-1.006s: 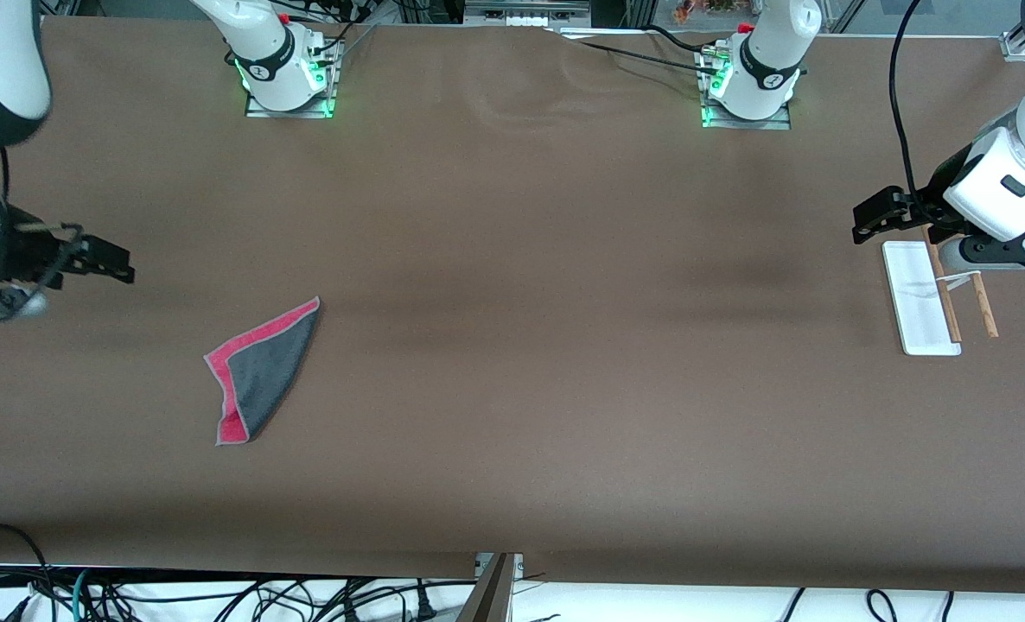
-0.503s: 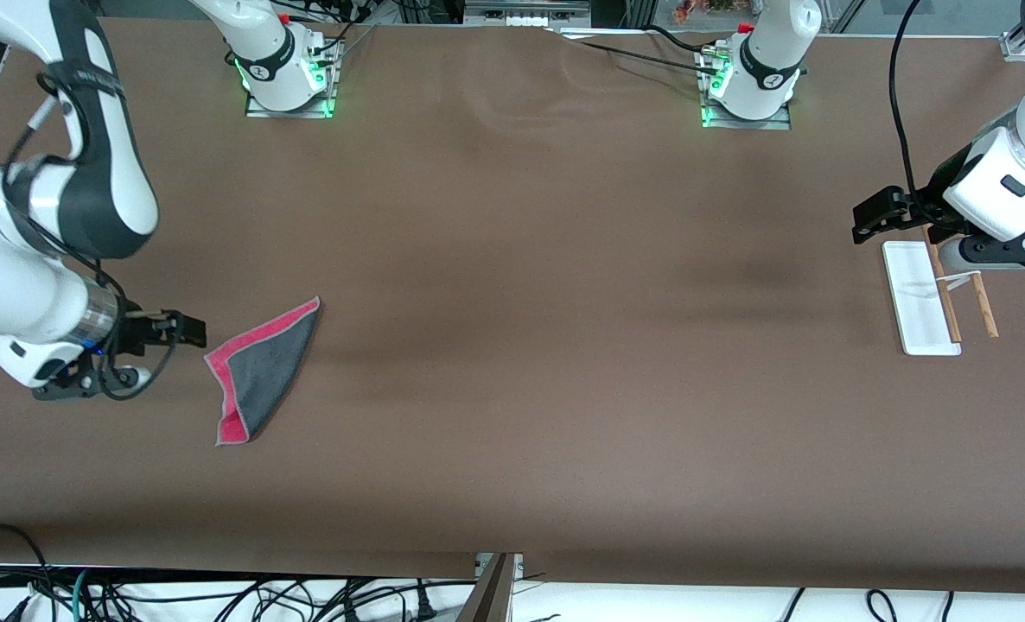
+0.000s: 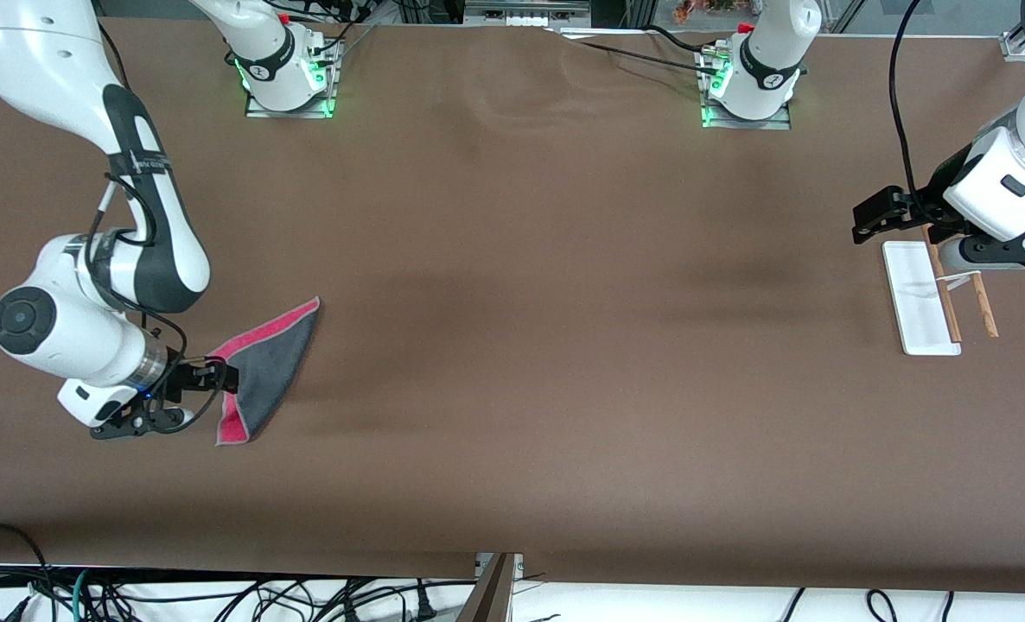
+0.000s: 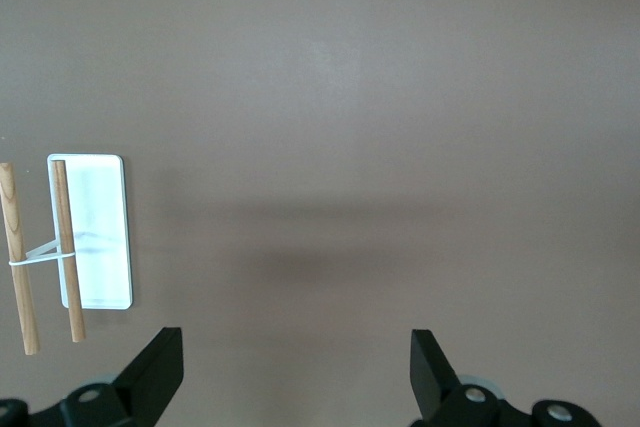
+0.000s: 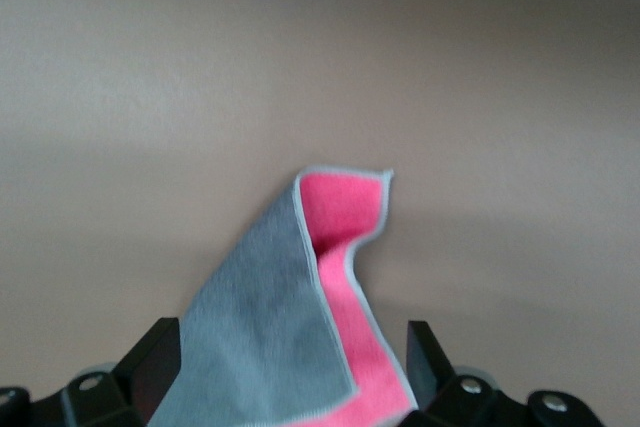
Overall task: Pass towel and hang on rack
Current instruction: 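Move the right gripper down to the grey-pink towel's corner, then close the right gripper on the towel corner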
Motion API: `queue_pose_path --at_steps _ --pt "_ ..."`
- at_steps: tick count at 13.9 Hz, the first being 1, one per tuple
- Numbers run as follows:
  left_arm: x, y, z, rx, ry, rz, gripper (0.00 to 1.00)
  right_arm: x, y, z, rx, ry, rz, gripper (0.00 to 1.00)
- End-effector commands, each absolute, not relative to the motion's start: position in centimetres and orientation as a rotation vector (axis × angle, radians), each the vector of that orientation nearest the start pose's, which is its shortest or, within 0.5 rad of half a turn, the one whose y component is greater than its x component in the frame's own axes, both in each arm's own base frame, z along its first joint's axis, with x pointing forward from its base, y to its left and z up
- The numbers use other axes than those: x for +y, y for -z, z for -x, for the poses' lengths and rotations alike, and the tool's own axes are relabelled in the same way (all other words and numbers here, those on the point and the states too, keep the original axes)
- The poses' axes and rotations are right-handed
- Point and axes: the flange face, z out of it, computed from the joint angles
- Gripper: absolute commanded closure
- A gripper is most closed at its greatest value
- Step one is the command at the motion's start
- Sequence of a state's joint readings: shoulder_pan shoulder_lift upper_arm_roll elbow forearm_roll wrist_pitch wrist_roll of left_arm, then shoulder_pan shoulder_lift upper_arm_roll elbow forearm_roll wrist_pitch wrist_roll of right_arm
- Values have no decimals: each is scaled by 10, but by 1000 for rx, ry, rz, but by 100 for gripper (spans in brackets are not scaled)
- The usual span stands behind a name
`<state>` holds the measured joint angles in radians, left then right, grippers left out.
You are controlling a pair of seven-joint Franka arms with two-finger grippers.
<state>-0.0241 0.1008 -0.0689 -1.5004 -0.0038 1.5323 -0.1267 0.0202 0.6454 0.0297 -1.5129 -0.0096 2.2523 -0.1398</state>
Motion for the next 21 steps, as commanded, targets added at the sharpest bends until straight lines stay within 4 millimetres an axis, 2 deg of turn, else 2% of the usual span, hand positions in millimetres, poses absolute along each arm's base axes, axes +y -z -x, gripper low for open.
queue_pose_path --at_steps 1,4,6,10,21 --pt "-52 -601 -576 -34 -95 3131 0 49 -270 -729 -352 236 3107 0" --pt "-52 -601 -576 -34 -92 3131 0 60 -245 -732 -368 296 3098 0" --pt "-52 -601 -576 -34 -92 3131 0 60 -226 -732 -367 327 3093 0" --pt "-52 -601 -576 -34 -92 3131 0 63 -207 -729 -367 303 3087 0" --pt "-52 -601 -576 -34 -95 3131 0 64 -191 -719 -342 198 3083 0"
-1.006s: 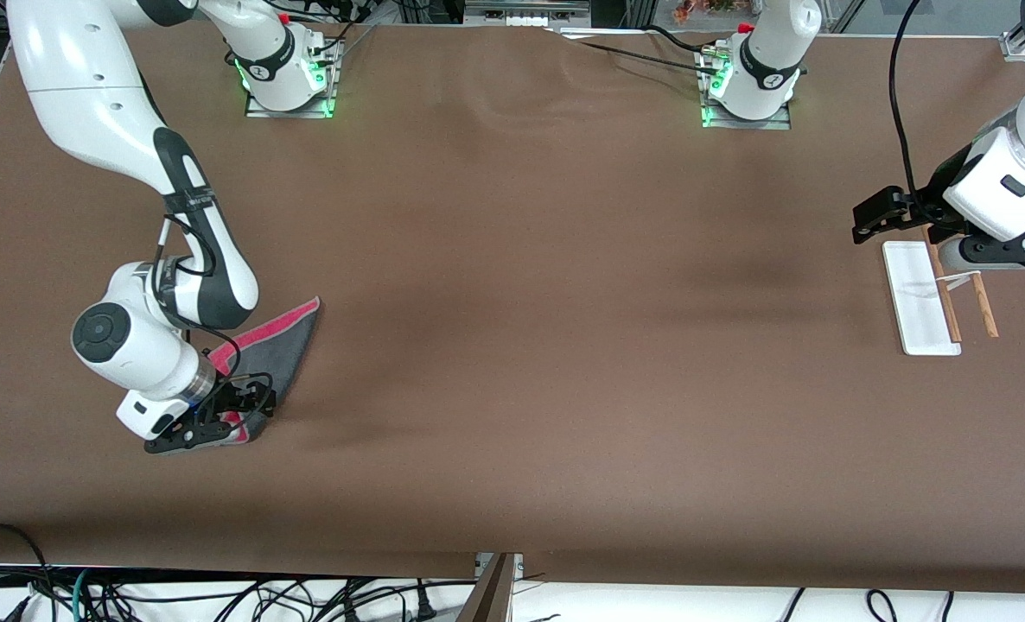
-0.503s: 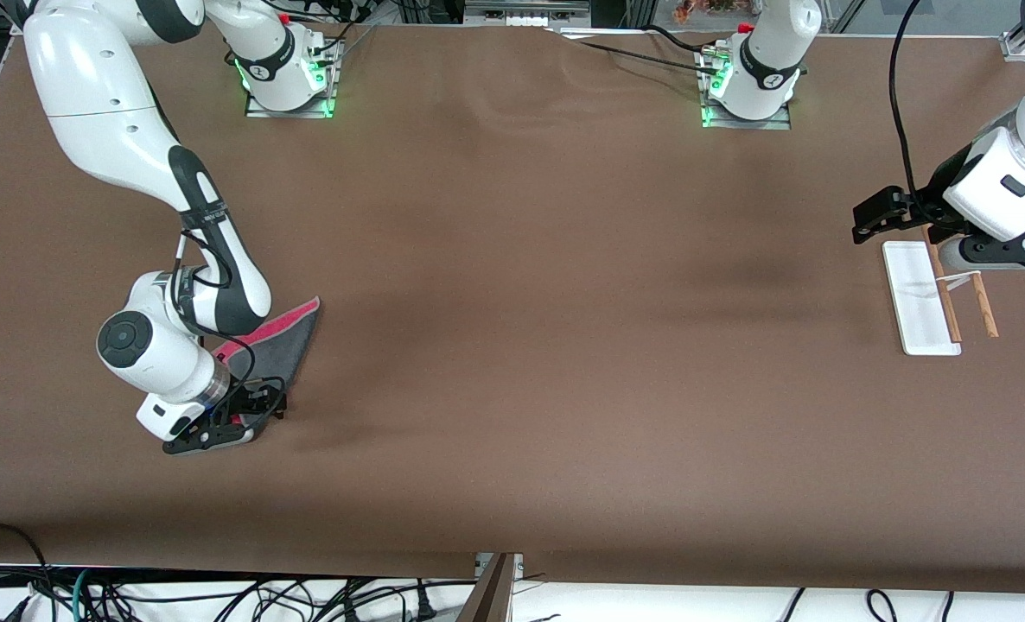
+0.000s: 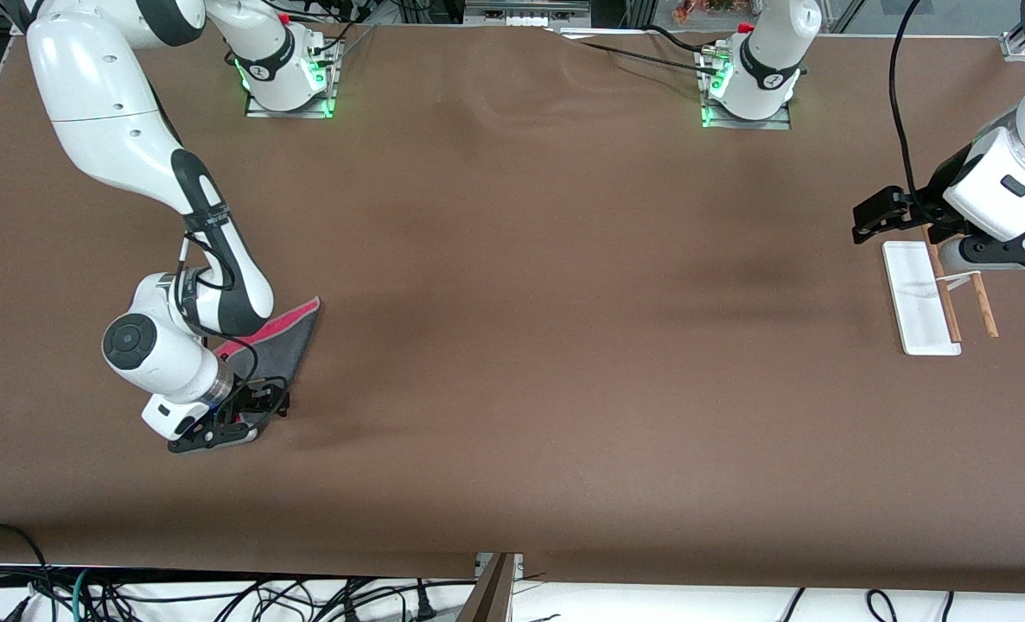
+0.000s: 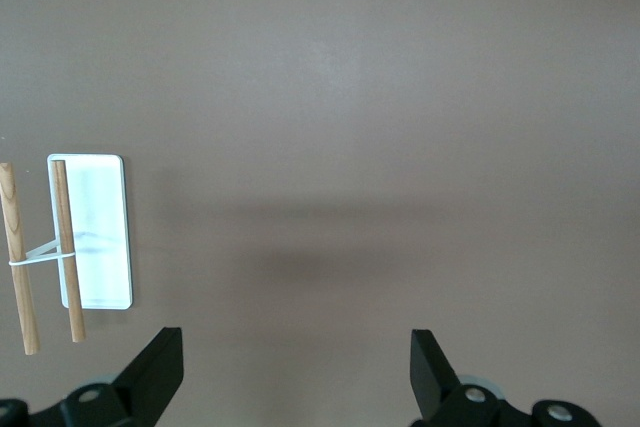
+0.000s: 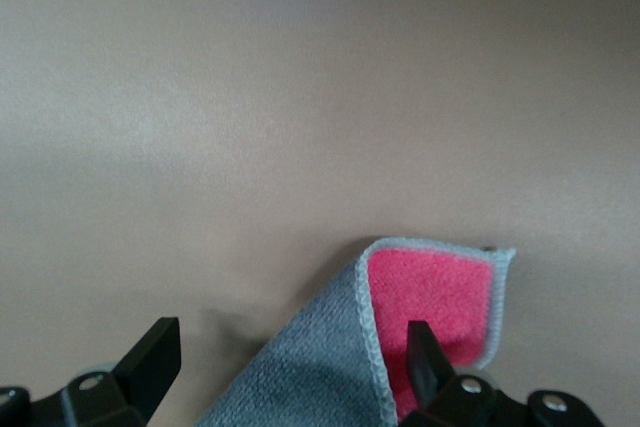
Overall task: Pass towel and hang on rack
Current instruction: 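Close the right gripper on the towel corner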
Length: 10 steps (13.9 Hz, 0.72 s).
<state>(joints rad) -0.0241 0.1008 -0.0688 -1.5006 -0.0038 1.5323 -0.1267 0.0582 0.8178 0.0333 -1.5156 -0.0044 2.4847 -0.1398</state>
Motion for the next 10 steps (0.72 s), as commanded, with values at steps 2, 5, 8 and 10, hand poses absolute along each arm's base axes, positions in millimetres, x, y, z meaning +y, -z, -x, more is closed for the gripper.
queue_pose_path --at_steps 2,5,8,10 --pt "-52 -601 -575 -34 -97 3130 0 65 -190 -717 -334 153 3076 0" --pt "-53 -601 -575 -29 -95 3131 0 66 -193 -714 -291 91 3053 0" --pt "-52 -601 -576 -34 -95 3131 0 61 -202 -713 -281 49 3051 1" --pt "-54 -601 -575 -29 -95 3131 0 56 -208 -712 -272 19 3052 2"
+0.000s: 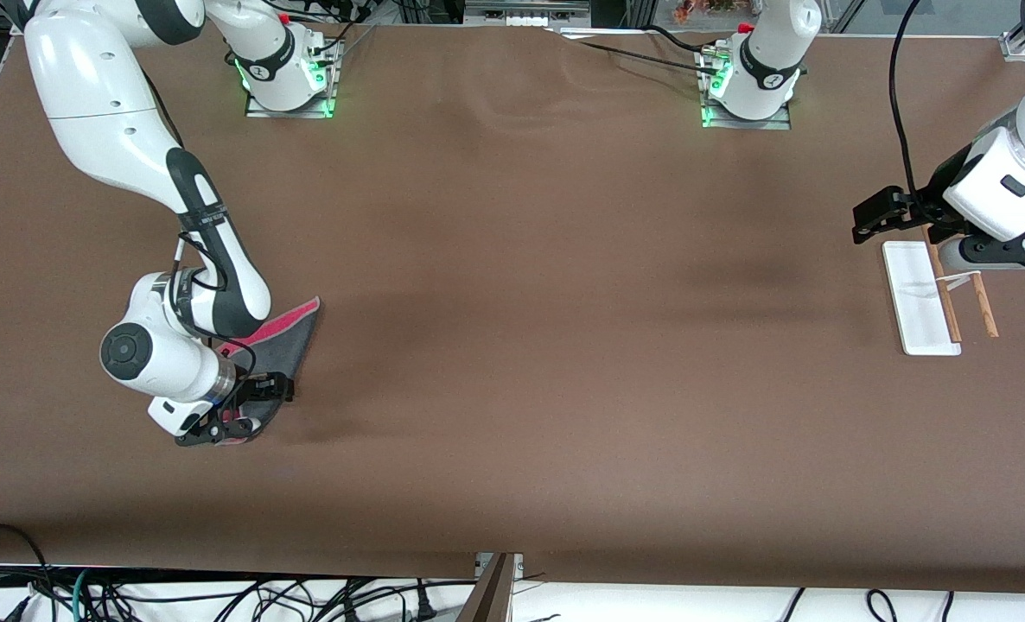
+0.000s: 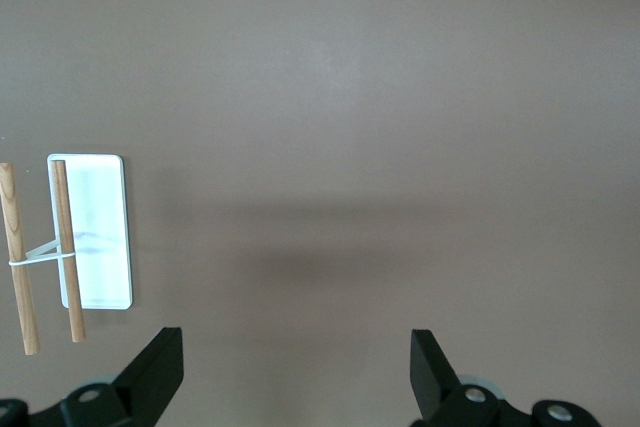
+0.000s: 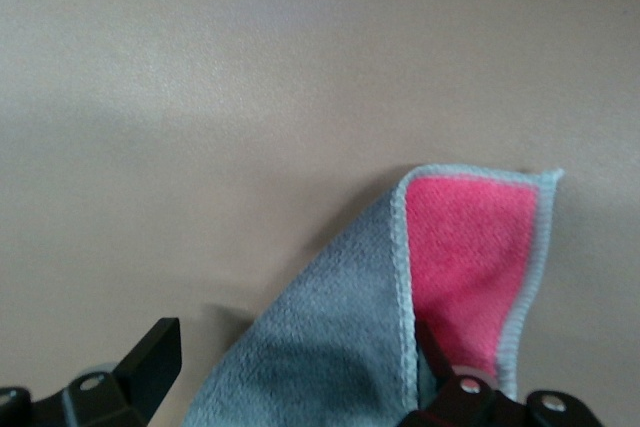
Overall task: Pass towel and hang on rack
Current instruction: 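Close the right gripper on the towel corner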
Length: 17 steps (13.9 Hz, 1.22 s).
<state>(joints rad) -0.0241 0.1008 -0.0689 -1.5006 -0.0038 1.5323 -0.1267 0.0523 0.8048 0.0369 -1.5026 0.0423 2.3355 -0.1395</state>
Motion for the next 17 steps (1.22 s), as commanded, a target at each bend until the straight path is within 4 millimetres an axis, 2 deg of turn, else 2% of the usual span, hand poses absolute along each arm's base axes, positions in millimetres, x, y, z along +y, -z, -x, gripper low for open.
queue_pose_path --at_steps 1,2,4,5,7,9,12,14,17 --pt "-54 -601 -575 -29 -95 3131 0 55 -209 -710 -271 -2 3052 11" --pt "-53 -601 -575 -31 -97 3130 0 51 -211 -711 -265 -14 3051 24" --pt "-52 -601 -575 -34 -97 3130 0 48 -214 -710 -260 -42 3050 58" --pt "-52 -600 -575 -34 -99 3130 0 46 -213 -710 -254 -44 3049 72" --pt "-52 -601 -575 -34 -97 3130 0 46 -213 -710 -252 -44 3048 82" --pt "-52 -600 -575 -34 -99 3130 0 46 -213 -709 -248 -48 3045 100" --pt "-52 -600 -575 -34 -99 3130 0 47 -216 -708 -252 -69 3043 100" --pt "-52 -601 -575 -34 -97 3130 0 50 -231 -709 -261 -44 3044 100" --pt "-53 -601 -575 -31 -97 3130 0 63 -277 -713 -292 44 3040 100"
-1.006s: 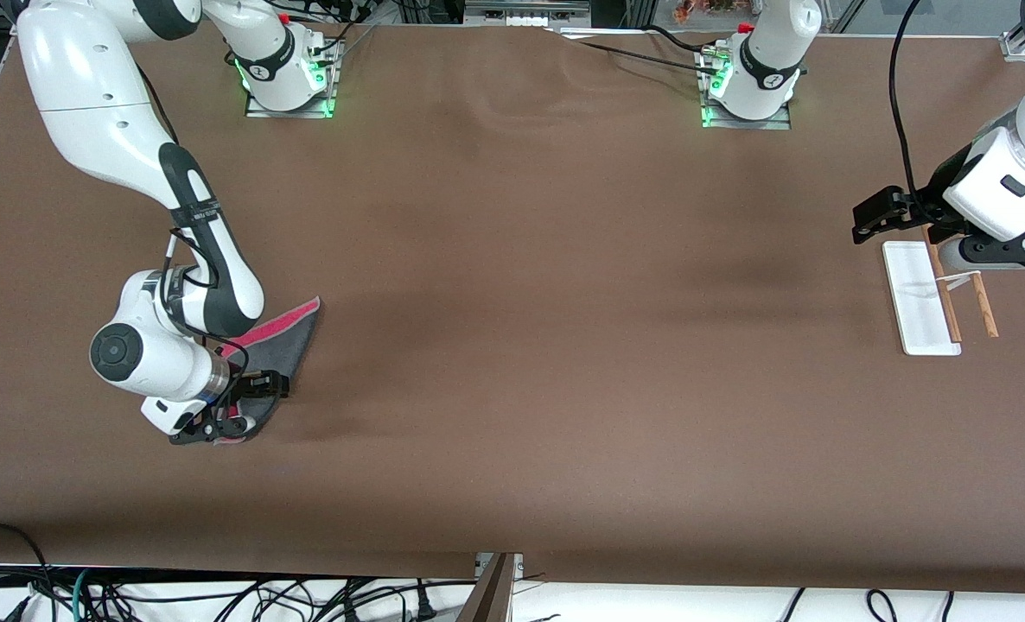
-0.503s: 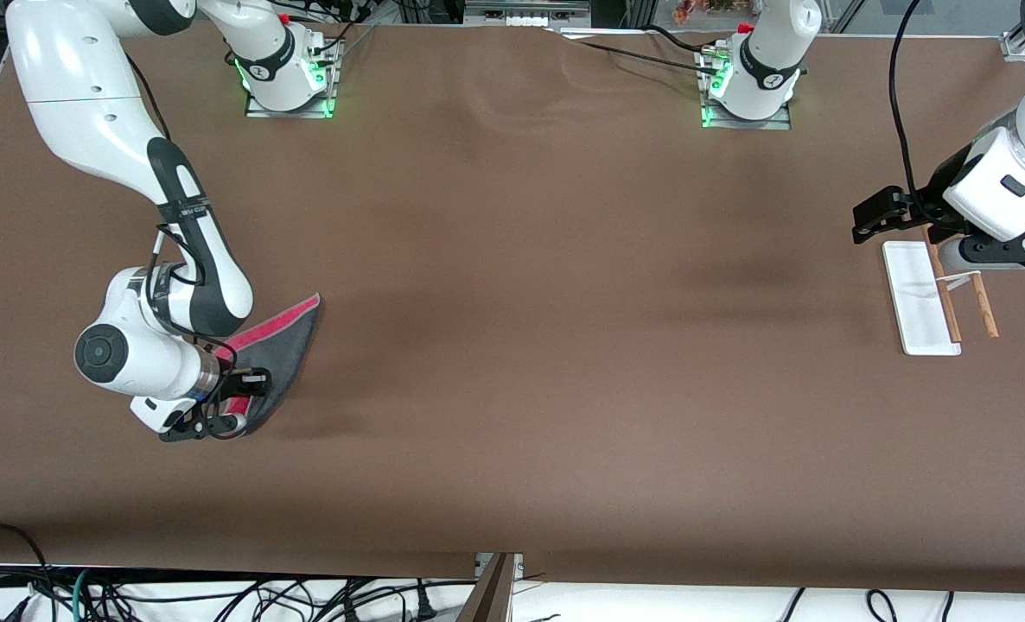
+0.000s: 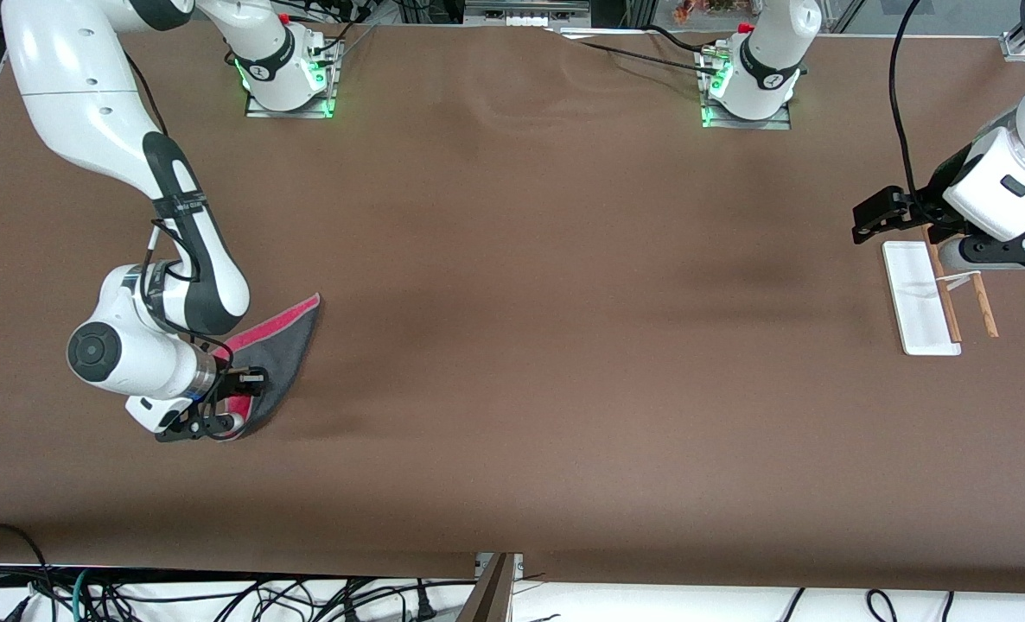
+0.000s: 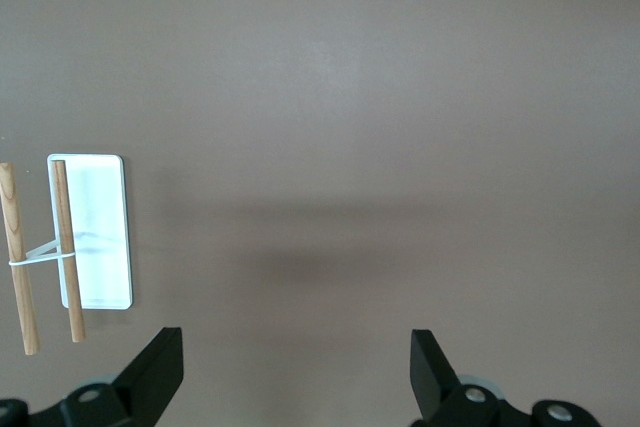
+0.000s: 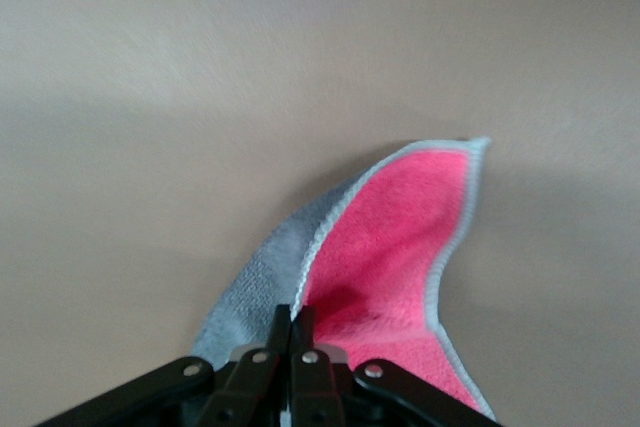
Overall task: Pass towel and hang on rack
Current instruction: 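Close the right gripper on the towel corner, then lift the towel with the right gripper toward the table middle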
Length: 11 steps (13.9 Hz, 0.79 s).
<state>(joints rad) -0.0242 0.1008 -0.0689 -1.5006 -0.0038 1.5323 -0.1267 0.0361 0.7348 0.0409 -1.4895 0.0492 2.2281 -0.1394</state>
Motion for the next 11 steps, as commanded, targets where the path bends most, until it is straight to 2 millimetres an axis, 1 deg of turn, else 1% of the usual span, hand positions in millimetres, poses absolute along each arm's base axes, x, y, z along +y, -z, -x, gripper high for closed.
queue_pose_path --at_steps 1,2,5,6,7,9,10,11 --pt "-52 -601 -575 -34 -97 3130 0 75 -295 -713 -317 65 3028 100" --pt "-52 -601 -575 -34 -97 3130 0 85 -312 -713 -339 74 3018 100" --pt "-52 -601 -575 -34 -97 3130 0 125 -369 -716 -429 62 2978 100" --pt "-52 -601 -575 -34 -97 3130 0 143 -388 -717 -468 73 2963 100" --pt "-52 -601 -576 -34 -95 3131 0 161 -402 -716 -489 97 2949 100" --pt "-52 -601 -575 -34 -97 3130 0 205 -426 -710 -412 141 2923 100" --pt "-52 -601 -575 -34 -97 3130 0 230 -437 -705 -370 156 2914 100" --pt "-52 -601 -576 -34 -95 3131 0 252 -443 -699 -337 169 2910 100"
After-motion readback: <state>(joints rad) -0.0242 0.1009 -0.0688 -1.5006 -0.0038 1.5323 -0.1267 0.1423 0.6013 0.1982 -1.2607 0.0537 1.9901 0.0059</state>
